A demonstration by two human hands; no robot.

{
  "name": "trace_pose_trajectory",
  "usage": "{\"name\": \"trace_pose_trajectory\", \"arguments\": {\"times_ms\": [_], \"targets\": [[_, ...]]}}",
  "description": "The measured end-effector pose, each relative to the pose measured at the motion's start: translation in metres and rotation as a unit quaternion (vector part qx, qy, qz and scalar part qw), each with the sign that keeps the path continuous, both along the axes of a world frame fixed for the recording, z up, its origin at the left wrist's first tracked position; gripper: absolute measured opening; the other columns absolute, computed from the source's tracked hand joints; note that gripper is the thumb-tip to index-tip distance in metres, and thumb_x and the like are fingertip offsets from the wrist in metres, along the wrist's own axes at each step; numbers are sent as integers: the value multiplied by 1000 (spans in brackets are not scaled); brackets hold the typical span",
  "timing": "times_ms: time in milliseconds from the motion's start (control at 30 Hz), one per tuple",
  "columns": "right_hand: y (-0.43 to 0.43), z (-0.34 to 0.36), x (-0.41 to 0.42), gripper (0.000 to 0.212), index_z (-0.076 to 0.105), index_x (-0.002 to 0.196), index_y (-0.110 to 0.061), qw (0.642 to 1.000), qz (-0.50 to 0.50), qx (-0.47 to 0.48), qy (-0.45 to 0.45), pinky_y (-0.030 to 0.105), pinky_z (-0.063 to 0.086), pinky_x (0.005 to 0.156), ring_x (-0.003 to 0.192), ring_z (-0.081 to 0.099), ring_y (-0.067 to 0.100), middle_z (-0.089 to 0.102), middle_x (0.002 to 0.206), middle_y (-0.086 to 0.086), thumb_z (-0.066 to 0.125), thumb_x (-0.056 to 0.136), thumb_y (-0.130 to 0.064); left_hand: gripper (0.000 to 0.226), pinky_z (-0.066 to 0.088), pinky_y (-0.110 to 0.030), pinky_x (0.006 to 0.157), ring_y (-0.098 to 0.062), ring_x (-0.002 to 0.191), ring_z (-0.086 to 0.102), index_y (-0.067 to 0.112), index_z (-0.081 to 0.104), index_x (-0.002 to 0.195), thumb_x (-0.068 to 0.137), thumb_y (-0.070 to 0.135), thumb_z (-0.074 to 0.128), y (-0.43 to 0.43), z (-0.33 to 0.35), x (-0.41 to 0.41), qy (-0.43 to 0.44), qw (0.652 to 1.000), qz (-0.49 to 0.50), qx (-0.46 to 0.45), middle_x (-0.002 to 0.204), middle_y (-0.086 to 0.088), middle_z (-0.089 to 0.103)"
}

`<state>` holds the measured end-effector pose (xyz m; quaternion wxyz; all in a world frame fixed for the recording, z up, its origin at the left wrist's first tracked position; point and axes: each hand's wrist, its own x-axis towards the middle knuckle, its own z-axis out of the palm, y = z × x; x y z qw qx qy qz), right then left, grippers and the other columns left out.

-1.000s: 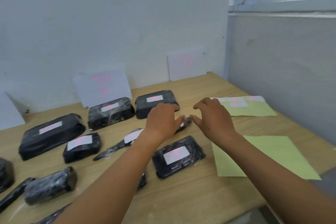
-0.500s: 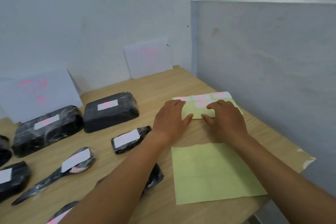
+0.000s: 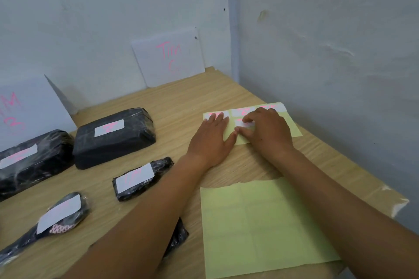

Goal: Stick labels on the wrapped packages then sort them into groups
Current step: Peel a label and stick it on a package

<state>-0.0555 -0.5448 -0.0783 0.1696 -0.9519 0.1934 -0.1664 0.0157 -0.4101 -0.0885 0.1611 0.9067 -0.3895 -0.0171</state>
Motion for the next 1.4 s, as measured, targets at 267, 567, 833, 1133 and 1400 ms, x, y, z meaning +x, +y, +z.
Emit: {"name": "trace_pose_trajectory", "arguments": {"times_ms": [267,567,833,1133,1400], "targets": [[4,-5,10,25,70,102,-25,999,-6,-30,-23,35,41,80,105,51,22,62,111,-3,57,91,-42,55,6,-30,118,-19,147,4,15,22,150,101,38,30,0,-7,3,-22,1000,-15,5,159,-5,13],[13,-2,12,28,66,96,-14,990,0,-141,-3,31,30,62,93,53,23,61,100,3,42,98,-29,51,7,-32,117,-22,147,4,28,24,149,100,40,29,0,-9,6,-20,1000,-16,7,159,-5,13],[9,-7,17,26,62,87,-7,998,-14,-45,-31,33,34,64,92,51,27,59,93,8,46,95,-26,53,6,-33,119,-20,147,2,25,22,150,100,41,30,-1,-6,5,-13,1000,-13,13,160,-5,9],[-8,-4,14,22,60,78,-12,980,-8,183,-74,26,35,64,69,52,12,57,69,-9,53,93,-26,55,6,-32,118,-19,147,2,22,21,151,100,42,29,0,-5,3,-14,1000,-3,22,160,-3,8],[-21,-1,7,29,63,85,-6,927,-22,344,-149,22,41,64,64,53,10,61,70,-1,47,98,-27,58,1,-30,117,-16,147,-2,25,20,150,99,51,27,-1,-5,3,7,1000,6,21,160,1,6]]}}
